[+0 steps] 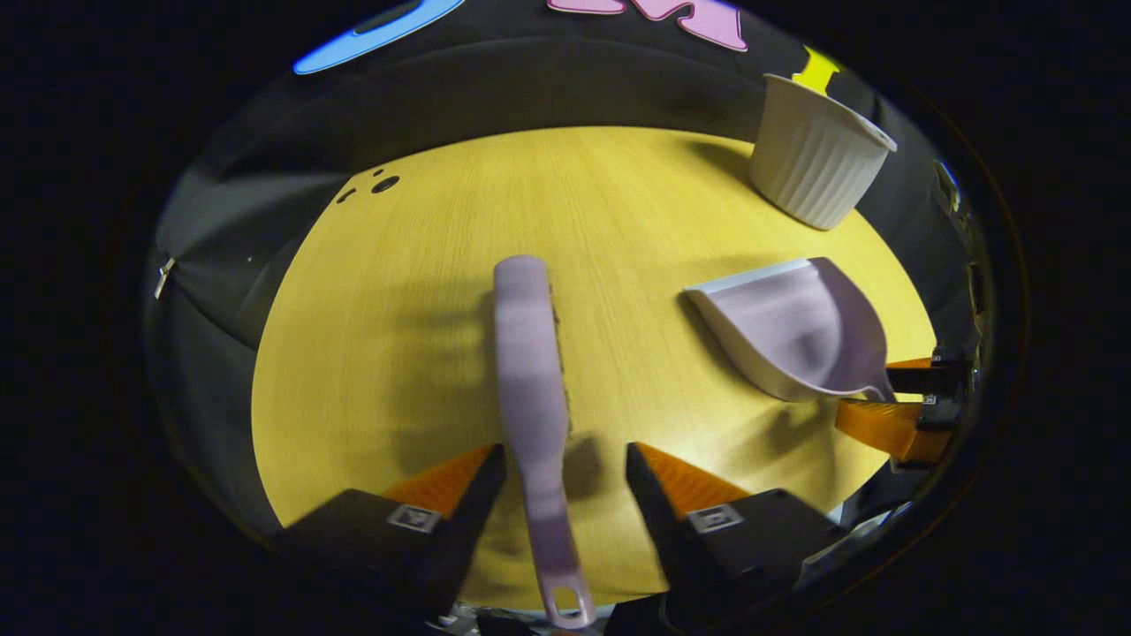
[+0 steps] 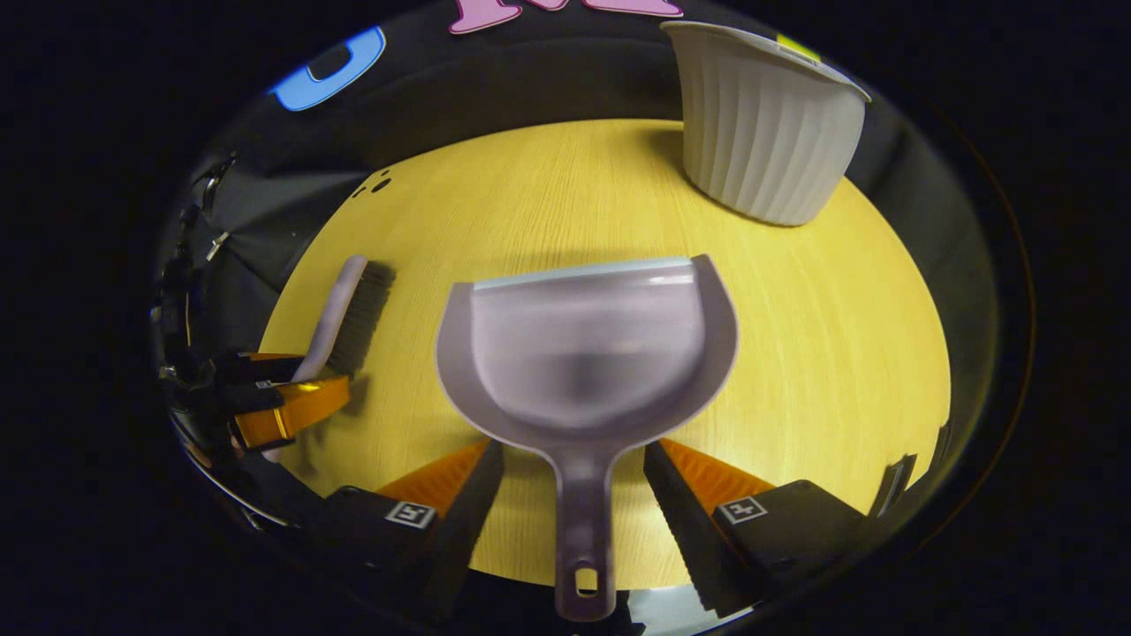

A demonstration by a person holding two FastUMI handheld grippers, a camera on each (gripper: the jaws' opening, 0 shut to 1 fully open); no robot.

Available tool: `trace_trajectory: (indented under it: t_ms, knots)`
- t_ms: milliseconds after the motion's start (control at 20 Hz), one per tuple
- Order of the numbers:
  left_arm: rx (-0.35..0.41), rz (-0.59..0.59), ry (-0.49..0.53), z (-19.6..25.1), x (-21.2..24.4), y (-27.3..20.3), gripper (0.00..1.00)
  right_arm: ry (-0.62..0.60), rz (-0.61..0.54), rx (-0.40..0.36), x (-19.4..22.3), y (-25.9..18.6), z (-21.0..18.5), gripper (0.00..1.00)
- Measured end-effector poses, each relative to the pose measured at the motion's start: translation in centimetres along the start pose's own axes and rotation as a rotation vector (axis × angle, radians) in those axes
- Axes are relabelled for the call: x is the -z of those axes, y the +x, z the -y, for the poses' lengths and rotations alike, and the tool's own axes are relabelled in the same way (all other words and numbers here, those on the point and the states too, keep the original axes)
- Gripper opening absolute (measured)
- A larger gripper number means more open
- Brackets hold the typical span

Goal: Pick up the small broom and dustpan from the desktop, sweep the trash into the dustpan with the broom, and then empty the trash into the garbage bin.

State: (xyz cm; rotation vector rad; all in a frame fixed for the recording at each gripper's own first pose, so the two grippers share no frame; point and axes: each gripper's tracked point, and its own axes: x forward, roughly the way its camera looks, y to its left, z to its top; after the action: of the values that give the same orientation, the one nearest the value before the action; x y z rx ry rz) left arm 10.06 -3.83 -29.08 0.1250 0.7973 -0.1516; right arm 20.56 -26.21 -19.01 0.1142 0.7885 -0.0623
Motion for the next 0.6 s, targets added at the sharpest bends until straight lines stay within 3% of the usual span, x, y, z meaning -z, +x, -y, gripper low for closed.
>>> trace_trajectory:
  t_ms: [100, 250, 600]
  knots:
    - [0.001, 0.043, 0.002, 0.3, -0.6, -1.8, 0.95, -0.003, 0.038, 0.000, -0.8, -1.7, -0.1, 0.99]
    - [0.019, 0.141, 0.006, 0.9, -2.0, -5.3, 0.95, -0.009, 0.149, 0.013, -3.1, -5.4, -0.3, 1.00]
    - [-0.014, 0.545, 0.004, 1.7, -8.2, -17.1, 0.95, -0.005, 0.544, 0.036, -11.2, -17.1, -0.6, 0.99]
